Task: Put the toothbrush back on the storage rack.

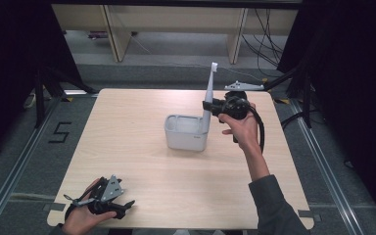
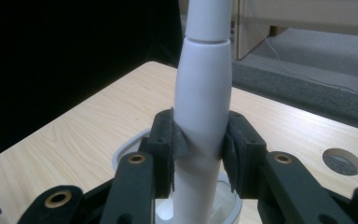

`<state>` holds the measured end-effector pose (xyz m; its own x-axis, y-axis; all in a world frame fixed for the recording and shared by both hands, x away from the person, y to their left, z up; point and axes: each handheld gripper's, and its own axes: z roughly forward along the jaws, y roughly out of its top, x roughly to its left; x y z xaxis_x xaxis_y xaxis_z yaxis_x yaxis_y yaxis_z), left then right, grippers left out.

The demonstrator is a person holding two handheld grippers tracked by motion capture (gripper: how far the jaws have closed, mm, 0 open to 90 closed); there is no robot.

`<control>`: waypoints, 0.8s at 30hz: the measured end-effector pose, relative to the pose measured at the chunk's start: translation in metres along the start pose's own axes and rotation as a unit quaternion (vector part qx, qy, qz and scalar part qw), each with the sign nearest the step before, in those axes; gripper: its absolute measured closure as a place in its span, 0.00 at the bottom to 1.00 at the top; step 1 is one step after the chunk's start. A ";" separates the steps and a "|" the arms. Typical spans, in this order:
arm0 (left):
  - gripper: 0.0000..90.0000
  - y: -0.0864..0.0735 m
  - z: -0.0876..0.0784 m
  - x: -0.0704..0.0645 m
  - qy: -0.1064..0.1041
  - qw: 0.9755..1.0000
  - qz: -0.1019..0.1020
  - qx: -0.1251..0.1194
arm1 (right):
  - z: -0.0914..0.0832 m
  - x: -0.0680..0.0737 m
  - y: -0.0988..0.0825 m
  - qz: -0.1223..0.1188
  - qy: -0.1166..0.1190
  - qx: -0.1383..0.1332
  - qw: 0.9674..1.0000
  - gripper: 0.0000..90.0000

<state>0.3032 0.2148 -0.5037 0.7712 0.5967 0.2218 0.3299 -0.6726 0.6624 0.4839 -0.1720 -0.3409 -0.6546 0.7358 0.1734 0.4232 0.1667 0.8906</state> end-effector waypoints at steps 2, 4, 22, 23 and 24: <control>0.18 0.000 0.000 0.000 -0.002 1.000 0.000 0.000 | 0.003 -0.001 -0.001 0.005 -0.006 0.000 1.000 0.74; 0.18 0.000 0.000 0.000 -0.001 1.000 -0.003 -0.001 | 0.007 -0.003 -0.002 0.011 -0.006 0.002 1.000 0.74; 0.18 0.000 0.000 0.000 -0.002 1.000 0.001 -0.001 | 0.025 -0.009 -0.017 0.009 -0.015 0.011 1.000 0.74; 0.18 0.000 0.000 0.000 -0.001 1.000 -0.001 -0.002 | 0.027 -0.009 -0.019 0.010 -0.017 0.012 1.000 0.74; 0.18 0.000 0.000 0.000 -0.001 1.000 0.000 -0.001 | 0.029 -0.009 -0.022 0.011 -0.017 0.015 1.000 0.74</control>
<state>0.3032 0.2149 -0.5036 0.7721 0.5962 0.2200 0.3289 -0.6711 0.6644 0.4984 -0.1639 -0.3745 -0.6236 0.7614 0.1774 0.4564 0.1703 0.8733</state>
